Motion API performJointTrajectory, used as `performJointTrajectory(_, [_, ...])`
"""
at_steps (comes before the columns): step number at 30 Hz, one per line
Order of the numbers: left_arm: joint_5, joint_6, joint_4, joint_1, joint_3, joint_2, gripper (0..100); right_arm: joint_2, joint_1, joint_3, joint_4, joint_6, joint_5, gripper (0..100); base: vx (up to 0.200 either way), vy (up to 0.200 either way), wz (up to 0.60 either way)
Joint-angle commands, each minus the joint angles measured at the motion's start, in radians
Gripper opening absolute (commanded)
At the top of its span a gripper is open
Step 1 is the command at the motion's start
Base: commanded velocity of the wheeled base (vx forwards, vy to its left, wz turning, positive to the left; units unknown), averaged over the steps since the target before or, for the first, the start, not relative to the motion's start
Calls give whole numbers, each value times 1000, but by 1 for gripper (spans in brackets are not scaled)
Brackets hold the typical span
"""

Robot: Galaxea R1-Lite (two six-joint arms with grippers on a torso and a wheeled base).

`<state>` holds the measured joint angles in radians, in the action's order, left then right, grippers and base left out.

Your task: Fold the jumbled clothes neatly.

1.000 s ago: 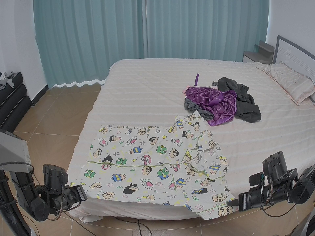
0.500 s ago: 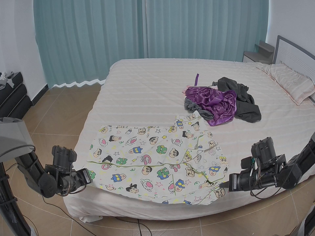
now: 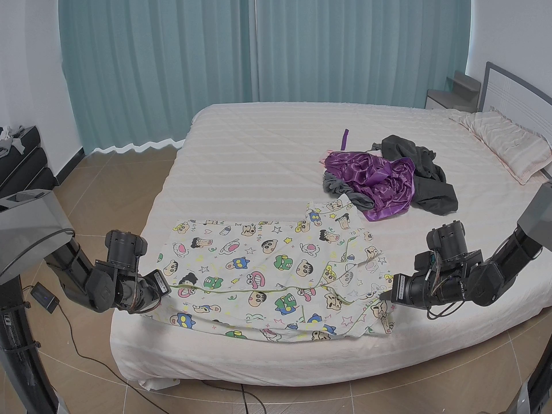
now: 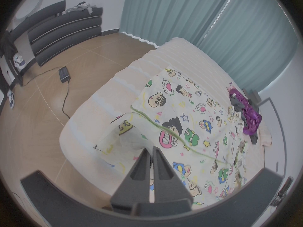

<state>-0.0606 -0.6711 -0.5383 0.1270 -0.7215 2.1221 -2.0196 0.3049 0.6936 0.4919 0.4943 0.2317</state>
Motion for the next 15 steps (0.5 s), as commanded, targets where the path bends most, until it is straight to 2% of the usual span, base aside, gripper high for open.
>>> performJointTrajectory(1, [-7,-58,-2,-6,-72,65,0,-64,-13,44,0,9,-2,0,0,0,0])
performJointTrajectory(5, [-7,-116,0,-9,-101,68,0,-94,-18,66,2,17,-15,0,0,0,0])
performJointTrajectory(10, [-8,-133,-6,-15,-115,75,0,-126,-27,103,17,49,-64,0,0,0,0])
performJointTrajectory(15, [-8,-159,-8,-26,-130,75,0,-123,-36,122,51,83,-68,0,0,0,0])
